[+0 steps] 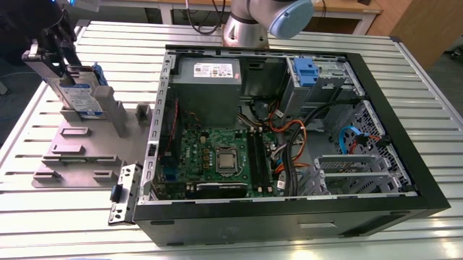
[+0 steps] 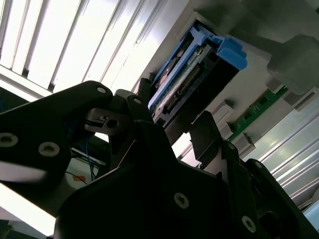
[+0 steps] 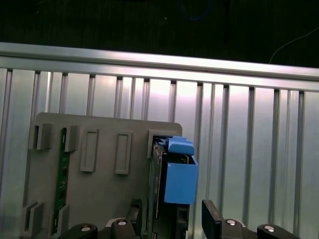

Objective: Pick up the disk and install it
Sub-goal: 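Pick up the disk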

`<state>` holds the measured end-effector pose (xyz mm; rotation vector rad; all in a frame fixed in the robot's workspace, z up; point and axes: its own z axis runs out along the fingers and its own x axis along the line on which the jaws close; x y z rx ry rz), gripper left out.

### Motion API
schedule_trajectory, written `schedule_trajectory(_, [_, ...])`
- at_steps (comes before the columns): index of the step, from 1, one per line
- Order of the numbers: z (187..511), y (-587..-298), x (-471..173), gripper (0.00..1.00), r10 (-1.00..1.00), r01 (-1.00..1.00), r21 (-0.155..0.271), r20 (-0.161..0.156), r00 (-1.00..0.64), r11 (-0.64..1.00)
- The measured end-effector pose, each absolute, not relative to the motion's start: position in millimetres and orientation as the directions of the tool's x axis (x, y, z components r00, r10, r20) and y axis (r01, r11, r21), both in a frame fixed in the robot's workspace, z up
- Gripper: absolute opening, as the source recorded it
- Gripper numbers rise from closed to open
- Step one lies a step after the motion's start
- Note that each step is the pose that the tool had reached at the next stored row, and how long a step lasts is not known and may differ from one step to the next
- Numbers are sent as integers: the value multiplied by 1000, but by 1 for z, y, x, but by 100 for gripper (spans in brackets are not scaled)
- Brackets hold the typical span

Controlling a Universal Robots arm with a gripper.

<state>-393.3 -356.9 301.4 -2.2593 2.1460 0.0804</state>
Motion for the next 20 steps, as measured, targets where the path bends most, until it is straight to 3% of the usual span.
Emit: schedule_trajectory(20, [300, -358, -393, 59, -997, -999, 18, -54, 51, -52])
